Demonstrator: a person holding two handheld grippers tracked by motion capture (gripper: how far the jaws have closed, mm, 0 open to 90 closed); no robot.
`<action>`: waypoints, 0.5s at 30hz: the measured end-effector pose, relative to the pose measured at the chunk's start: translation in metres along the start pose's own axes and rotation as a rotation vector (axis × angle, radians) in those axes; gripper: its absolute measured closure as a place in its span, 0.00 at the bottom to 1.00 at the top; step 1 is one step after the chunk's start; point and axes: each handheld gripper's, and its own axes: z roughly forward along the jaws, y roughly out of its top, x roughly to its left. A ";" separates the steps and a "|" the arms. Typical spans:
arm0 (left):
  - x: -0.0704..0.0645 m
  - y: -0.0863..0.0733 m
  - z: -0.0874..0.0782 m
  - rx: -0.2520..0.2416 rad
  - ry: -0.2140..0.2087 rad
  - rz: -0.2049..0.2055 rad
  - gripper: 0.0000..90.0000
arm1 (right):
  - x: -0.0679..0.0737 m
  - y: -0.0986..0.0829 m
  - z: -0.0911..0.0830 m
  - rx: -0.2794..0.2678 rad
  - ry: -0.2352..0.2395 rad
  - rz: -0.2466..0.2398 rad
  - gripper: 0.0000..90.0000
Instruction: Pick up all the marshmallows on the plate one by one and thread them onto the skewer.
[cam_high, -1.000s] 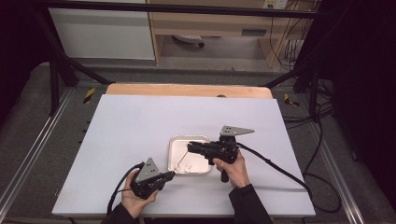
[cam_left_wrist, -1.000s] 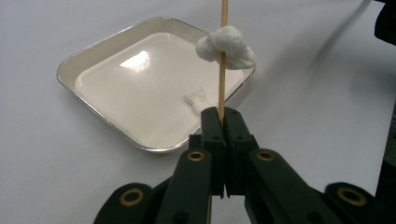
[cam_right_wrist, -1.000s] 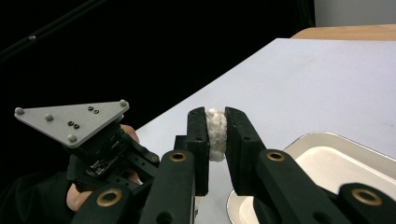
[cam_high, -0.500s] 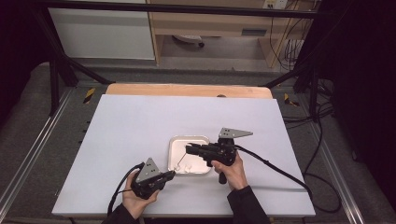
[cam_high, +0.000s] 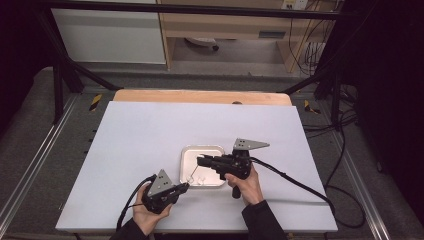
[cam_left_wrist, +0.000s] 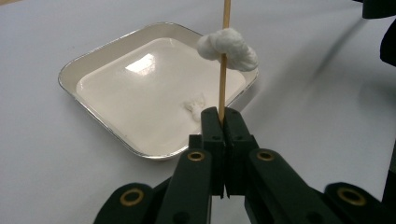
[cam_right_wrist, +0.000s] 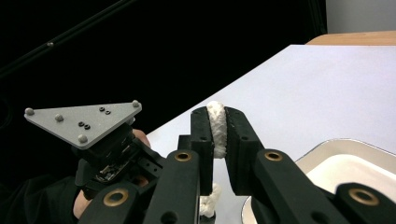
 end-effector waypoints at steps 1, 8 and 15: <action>-0.001 0.000 0.000 -0.001 0.002 0.000 0.99 | 0.000 0.000 0.000 -0.001 -0.002 -0.001 0.93; -0.002 0.000 0.000 -0.015 0.000 -0.005 0.99 | 0.001 -0.002 0.001 -0.015 0.006 -0.006 0.93; -0.002 0.000 0.000 -0.021 0.012 -0.007 0.99 | 0.001 -0.004 0.002 -0.027 0.015 -0.007 0.93</action>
